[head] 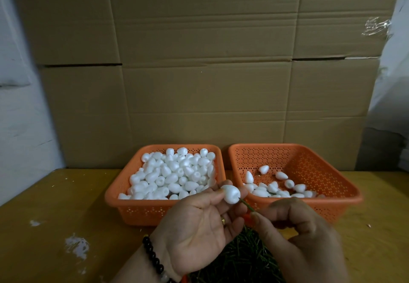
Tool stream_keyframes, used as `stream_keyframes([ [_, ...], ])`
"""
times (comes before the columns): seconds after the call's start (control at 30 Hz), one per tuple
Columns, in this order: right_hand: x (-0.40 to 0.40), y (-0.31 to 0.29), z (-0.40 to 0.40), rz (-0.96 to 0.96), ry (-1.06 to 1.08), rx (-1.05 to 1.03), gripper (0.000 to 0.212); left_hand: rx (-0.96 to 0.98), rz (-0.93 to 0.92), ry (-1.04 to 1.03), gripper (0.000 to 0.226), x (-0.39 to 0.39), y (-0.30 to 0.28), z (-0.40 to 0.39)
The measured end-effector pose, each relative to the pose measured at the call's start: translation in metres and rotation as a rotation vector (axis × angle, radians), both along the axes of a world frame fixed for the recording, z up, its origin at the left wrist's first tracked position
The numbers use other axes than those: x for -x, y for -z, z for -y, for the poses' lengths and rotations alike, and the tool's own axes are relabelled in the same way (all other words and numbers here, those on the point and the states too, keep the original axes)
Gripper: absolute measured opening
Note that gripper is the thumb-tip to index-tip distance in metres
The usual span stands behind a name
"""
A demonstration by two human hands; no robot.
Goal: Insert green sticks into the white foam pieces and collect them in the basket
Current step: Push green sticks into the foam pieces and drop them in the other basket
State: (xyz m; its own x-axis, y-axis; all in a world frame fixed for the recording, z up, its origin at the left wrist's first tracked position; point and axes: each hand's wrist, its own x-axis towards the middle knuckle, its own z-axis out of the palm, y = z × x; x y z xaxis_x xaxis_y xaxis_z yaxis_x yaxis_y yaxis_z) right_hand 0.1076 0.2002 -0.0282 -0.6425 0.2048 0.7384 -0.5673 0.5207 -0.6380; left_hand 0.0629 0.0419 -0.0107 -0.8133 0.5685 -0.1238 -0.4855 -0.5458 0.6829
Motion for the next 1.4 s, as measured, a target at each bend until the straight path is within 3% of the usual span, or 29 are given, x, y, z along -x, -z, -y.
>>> stream_keyframes([
  [0.77,0.004,0.003,-0.003,0.014,0.016,-0.081,0.015,-0.038,-0.028,-0.045,0.01,-0.006,0.002,-0.005],
  [0.83,0.004,0.002,-0.003,0.019,0.011,-0.084,0.015,-0.028,-0.041,-0.049,0.016,-0.007,0.001,-0.006],
  [1.0,0.004,0.005,-0.004,0.034,0.028,-0.114,0.028,-0.012,-0.057,-0.011,0.019,-0.01,0.0,-0.009],
  [1.4,0.002,0.004,-0.003,0.076,0.042,-0.101,0.034,-0.01,-0.047,0.002,0.015,-0.013,-0.003,-0.009],
])
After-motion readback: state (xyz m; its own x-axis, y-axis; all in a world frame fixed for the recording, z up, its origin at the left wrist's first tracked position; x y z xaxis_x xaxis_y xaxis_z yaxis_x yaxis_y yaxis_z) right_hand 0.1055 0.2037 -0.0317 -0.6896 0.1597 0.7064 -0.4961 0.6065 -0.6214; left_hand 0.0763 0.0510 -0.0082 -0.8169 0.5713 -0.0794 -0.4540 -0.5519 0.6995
